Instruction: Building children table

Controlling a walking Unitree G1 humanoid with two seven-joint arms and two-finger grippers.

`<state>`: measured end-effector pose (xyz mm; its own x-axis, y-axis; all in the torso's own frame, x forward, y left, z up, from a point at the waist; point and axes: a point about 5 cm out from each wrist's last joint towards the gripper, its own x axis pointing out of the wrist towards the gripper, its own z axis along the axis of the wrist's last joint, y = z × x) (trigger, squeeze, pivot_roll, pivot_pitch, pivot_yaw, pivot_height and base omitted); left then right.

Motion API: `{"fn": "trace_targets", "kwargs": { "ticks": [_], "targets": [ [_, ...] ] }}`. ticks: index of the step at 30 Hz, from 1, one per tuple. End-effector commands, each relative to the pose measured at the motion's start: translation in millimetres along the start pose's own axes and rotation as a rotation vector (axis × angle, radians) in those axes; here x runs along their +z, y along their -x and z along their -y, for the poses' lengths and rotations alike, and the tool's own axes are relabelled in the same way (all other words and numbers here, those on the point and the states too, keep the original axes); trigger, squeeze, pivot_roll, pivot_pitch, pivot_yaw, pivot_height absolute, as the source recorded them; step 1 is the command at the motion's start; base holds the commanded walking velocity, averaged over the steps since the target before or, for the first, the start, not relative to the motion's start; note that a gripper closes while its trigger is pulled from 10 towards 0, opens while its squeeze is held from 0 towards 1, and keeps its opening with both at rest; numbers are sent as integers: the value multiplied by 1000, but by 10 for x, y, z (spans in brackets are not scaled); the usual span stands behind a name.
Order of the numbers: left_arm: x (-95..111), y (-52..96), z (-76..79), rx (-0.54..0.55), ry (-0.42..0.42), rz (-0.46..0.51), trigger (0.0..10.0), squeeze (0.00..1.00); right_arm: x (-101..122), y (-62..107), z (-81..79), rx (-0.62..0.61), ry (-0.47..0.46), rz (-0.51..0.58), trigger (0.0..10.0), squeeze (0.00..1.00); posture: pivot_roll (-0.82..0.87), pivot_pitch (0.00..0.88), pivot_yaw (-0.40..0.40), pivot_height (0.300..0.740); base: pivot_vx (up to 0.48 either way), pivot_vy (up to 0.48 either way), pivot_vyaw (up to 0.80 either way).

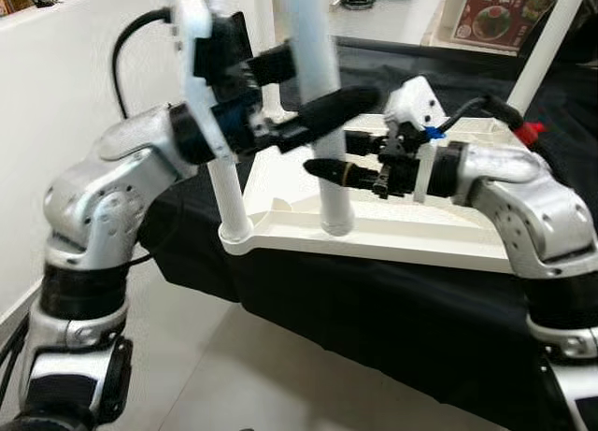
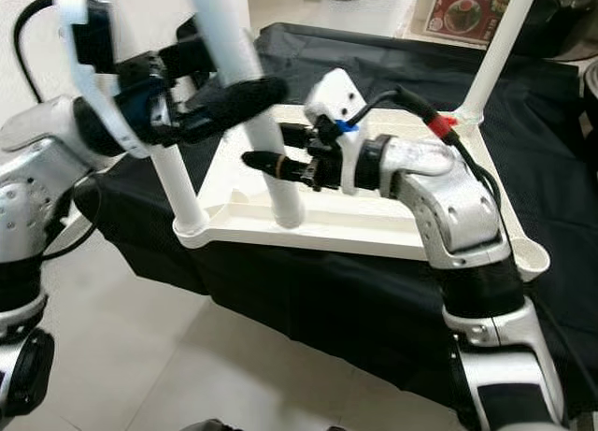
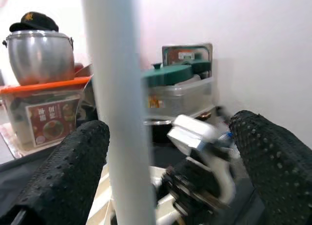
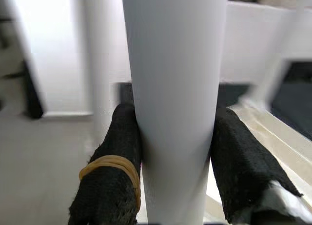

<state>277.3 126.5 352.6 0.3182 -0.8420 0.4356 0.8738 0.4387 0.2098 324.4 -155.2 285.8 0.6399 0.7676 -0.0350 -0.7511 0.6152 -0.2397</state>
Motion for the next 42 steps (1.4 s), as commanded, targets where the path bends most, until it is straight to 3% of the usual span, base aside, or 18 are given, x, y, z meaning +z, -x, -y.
{"fn": "trace_targets", "kwargs": {
  "ticks": [1,2,3,6,8,9,11,12,13,14,15,17,19,25,30,34,42],
  "targets": [
    [75,79,-15,27,-11,20,10000,1000,-14,33,52,-80,-22,17,0,0,-61,64,-1,740,0,0,0],
    [75,79,-15,27,-11,20,10000,1000,-14,33,52,-80,-22,17,0,0,-61,64,-1,740,0,0,0],
    [46,315,-93,156,-1,20,10000,1000,-152,80,88,-249,-116,71,0,0,-53,64,-3,740,0,0,0],
    [10,408,-109,207,8,14,10000,1000,-213,100,79,-306,-156,93,0,0,-53,64,-3,740,0,0,0],
    [-247,582,-70,371,69,-1,10000,1000,-350,121,-63,-384,-234,156,0,0,-46,62,-2,740,0,0,0],
    [-247,582,-70,371,69,-1,10000,1000,-350,121,-63,-384,-234,156,0,0,-46,62,-2,740,0,0,0],
    [-590,705,26,544,132,-42,10000,1000,-467,134,-213,-434,-230,160,9176,0,-44,62,-2,740,0,0,0],
    [-590,705,26,544,132,-42,10000,1000,-467,134,-213,-434,-230,160,9176,0,-44,62,-2,740,0,0,0],
    [-842,767,150,623,160,-104,10000,0,-547,144,-305,-461,-218,154,10000,0,-44,62,-2,740,0,0,0],
    [-996,806,249,669,177,-144,10000,0,-595,152,-365,-479,-209,150,10000,0,-44,62,-3,740,0,0,0],
    [-996,806,249,669,177,-144,10000,0,-595,152,-365,-479,-209,150,10000,0,-44,62,-3,740,0,0,0],
    [-1254,875,510,722,207,-227,10000,0,-672,174,-503,-483,-117,118,10000,0,-43,61,-14,740,0,0,0],
    [-1354,910,667,747,214,-273,10000,0,-700,193,-560,-477,-74,89,10000,0,-43,63,-19,740,0,0,0],
    [-1412,1037,700,834,204,-303,10000,0,-640,199,-594,-441,-17,104,10000,0,-49,62,-26,740,0,0,0],
    [-1446,1082,711,898,183,-309,10000,0,-450,176,-652,-402,-47,214,10000,0,-60,68,-31,740,0,0,0],
    [-1466,947,750,879,198,-255,10000,0,-288,156,-629,-364,-47,288,10000,0,-70,70,-36,740,0,-427,0],
    [-1457,874,763,870,195,-233,10000,0,-319,111,-598,-377,-42,267,10000,0,-62,68,-36,740,0,-472,0]
  ]
}}
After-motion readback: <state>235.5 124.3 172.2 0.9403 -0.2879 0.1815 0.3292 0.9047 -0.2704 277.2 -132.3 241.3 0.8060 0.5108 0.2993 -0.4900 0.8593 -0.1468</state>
